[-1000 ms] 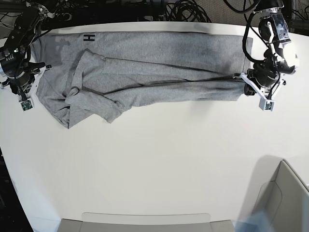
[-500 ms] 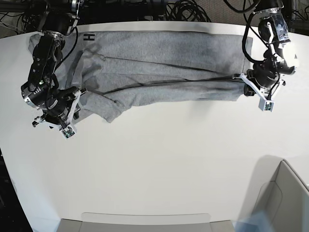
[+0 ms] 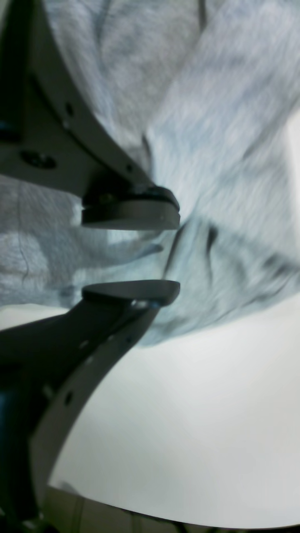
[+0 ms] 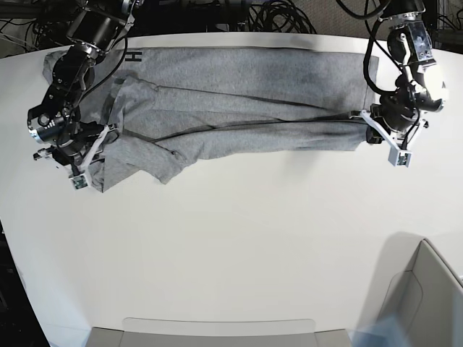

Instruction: Fold the T-shirt properly

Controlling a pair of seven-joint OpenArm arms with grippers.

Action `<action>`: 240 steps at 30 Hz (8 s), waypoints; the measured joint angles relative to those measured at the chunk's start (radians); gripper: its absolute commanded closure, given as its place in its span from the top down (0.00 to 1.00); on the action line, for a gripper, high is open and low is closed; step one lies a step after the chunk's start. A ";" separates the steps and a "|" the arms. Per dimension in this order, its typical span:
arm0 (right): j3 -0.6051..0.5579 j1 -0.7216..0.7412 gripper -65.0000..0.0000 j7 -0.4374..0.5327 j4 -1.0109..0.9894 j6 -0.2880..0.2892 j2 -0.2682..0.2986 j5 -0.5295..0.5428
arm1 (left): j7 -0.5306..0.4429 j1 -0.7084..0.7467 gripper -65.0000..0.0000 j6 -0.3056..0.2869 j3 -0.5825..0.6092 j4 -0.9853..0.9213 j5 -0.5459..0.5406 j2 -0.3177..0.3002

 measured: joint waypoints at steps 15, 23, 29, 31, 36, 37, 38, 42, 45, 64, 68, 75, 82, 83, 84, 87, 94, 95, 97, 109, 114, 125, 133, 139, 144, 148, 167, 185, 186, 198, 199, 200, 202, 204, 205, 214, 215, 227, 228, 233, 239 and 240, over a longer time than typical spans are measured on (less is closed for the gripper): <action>-0.016 -0.012 0.31 0.013 -0.106 0.000 0.008 0.065 | 0.000 -0.001 0.00 0.000 0.000 -0.001 0.000 0.000; -0.016 -0.008 0.04 0.031 -0.158 0.000 0.009 0.061 | 0.000 -0.001 0.00 0.000 0.000 -0.001 0.000 0.000; -0.017 -0.015 0.00 0.030 -0.088 0.000 0.003 0.061 | 0.000 0.000 0.00 0.003 0.000 -0.001 0.000 0.018; -0.016 -0.016 0.00 0.030 -0.053 0.000 0.004 0.057 | 0.000 0.000 0.00 0.002 0.000 -0.002 -0.001 0.025; -0.070 -0.053 0.00 -0.021 0.042 0.000 0.006 0.060 | 0.000 0.000 0.00 0.003 0.000 -0.002 0.000 0.025; -0.075 -0.059 0.00 -0.026 0.068 0.000 0.005 0.064 | 0.000 0.000 0.00 0.003 0.000 -0.002 0.000 0.025; -0.080 -0.065 0.00 -0.027 0.098 0.000 0.006 0.064 | 0.000 0.000 0.00 0.003 0.000 -0.002 0.000 0.025; -0.084 -0.074 0.00 -0.027 0.159 0.000 0.014 0.060 | 0.000 0.000 0.00 0.003 0.000 -0.002 0.000 0.025; -0.089 -0.093 0.00 -0.027 0.187 0.000 0.028 0.061 | 0.000 -0.001 0.00 0.003 0.000 -0.002 0.000 0.025; -0.243 -0.093 0.00 -0.007 0.143 0.000 0.083 -0.038 | 0.000 0.002 0.00 0.003 0.001 -0.002 0.000 0.024; -0.283 -0.093 0.00 0.043 0.138 0.000 0.074 -0.122 | 0.000 0.002 0.00 0.003 0.001 -0.002 0.000 0.025; -0.296 -0.096 0.00 0.042 0.127 0.000 0.074 -0.140 | 0.000 0.004 0.00 0.003 0.001 -0.002 0.000 0.025; -0.298 -0.090 0.00 0.072 0.067 0.000 0.078 -0.130 | 0.008 0.009 0.00 0.003 0.002 -0.002 0.003 0.026; -0.298 -0.091 0.00 0.080 0.073 0.000 0.080 -0.129 | 0.002 0.004 0.00 0.003 0.002 -0.002 0.002 0.024; -0.301 -0.091 0.00 0.083 0.074 0.000 0.080 -0.123 | -0.002 0.001 0.00 0.003 0.002 -0.002 0.002 0.023; -0.303 -0.096 0.00 0.079 0.060 0.000 0.069 -0.122 | 0.000 0.005 0.00 0.003 0.002 -0.002 0.003 0.024; -0.303 -0.137 0.00 0.077 0.131 0.000 0.074 -0.129 | 0.000 0.005 0.00 0.003 0.002 -0.002 0.003 0.023; -0.303 -0.149 0.00 0.077 0.173 0.000 0.074 -0.127 | 0.000 0.003 0.00 0.003 0.002 -0.002 0.003 0.023; -0.303 -0.147 0.00 0.087 0.211 0.000 0.069 -0.124 | 0.000 0.002 0.00 0.003 0.002 -0.002 0.003 0.023; -0.269 -0.101 0.00 0.092 0.176 0.000 0.051 -0.127 | 0.007 0.005 0.00 0.003 0.002 0.000 0.001 0.023; -0.191 -0.096 0.00 0.097 0.190 0.000 0.017 -0.118 | 0.129 0.008 0.00 0.003 -0.003 0.077 0.000 0.022; 0.015 -0.198 0.00 0.083 0.189 0.000 0.039 0.070 | 0.151 0.093 0.00 0.003 -0.003 0.177 0.000 0.017; 0.072 -0.237 0.00 0.085 0.189 0.000 0.045 0.144 | 0.149 0.152 0.00 0.003 -0.080 0.178 -0.005 0.019; 0.081 -0.276 0.00 0.090 0.188 0.000 0.059 0.166 | 0.144 0.229 0.00 0.003 -0.018 0.157 0.011 0.013; 0.010 -0.320 0.05 0.095 0.175 0.000 0.087 0.166 | 0.137 0.229 0.00 0.003 0.079 0.094 -0.003 0.028; -0.027 -0.389 0.30 0.098 0.215 0.000 0.105 0.165 | 0.129 0.223 0.00 0.003 0.079 0.088 0.006 0.016; -0.218 -0.181 0.39 0.093 0.096 0.000 0.113 0.042 | 0.130 0.189 0.00 0.003 0.080 0.085 0.006 0.017; -0.247 -0.170 0.31 0.154 -0.085 0.000 0.089 0.031 | 0.131 0.190 0.00 0.003 0.080 0.085 0.005 0.019; -0.247 -0.170 0.26 0.154 -0.086 0.000 0.090 0.028 | 0.130 0.190 0.00 0.003 0.080 0.085 0.004 0.020; -0.258 -0.197 0.00 0.150 -0.007 0.000 0.092 0.018 | 0.131 0.190 0.00 0.004 0.075 0.085 0.008 0.042; -0.257 -0.203 0.00 0.146 0.015 0.000 0.092 0.022 | 0.130 0.189 0.00 0.004 0.077 0.085 0.008 0.041; -0.254 -0.212 0.00 0.137 0.041 0.000 0.089 0.015 | 0.130 0.190 0.00 0.004 0.078 0.085 0.007 0.041; -0.254 -0.227 0.00 0.121 0.098 0.000 0.086 0.020 | 0.131 0.190 0.00 0.004 0.078 0.085 0.008 0.042; -0.254 -0.229 0.00 0.068 0.145 0.000 0.086 0.028 | 0.130 0.190 0.00 0.004 0.078 0.085 0.008 0.042; -0.254 -0.229 0.00 0.052 0.163 0.000 0.087 0.027 | 0.130 0.190 0.00 0.004 0.078 0.085 0.008 0.042; -0.251 -0.296 0.00 0.045 0.209 0.000 0.092 0.027 | 0.130 0.190 0.00 0.008 0.078 0.085 0.007 0.042; -0.251 -0.301 0.00 0.045 0.209 0.000 0.091 0.027 | 0.130 0.190 0.00 0.007 0.078 0.085 0.007 0.042; -0.251 -0.354 0.00 0.045 0.258 0.000 0.092 0.027 | 0.130 0.190 0.00 0.007 0.078 0.085 0.008 0.042; -0.251 -0.358 0.00 0.045 0.259 0.000 0.092 0.027 | 0.130 0.190 0.00 0.008 0.077 0.085 0.008 0.042; -0.240 -0.370 0.00 0.045 0.264 0.000 0.090 0.031 | 0.131 0.190 0.00 0.007 0.078 0.085 0.007 0.042; -0.159 -0.382 0.00 0.058 0.309 0.000 0.089 0.035 | 0.144 0.198 0.00 0.008 0.076 0.111 0.006 0.043; -0.150 -0.384 0.00 0.060 0.306 0.000 0.095 0.036 | 0.146 0.198 0.00 0.007 0.076 0.126 0.002 0.042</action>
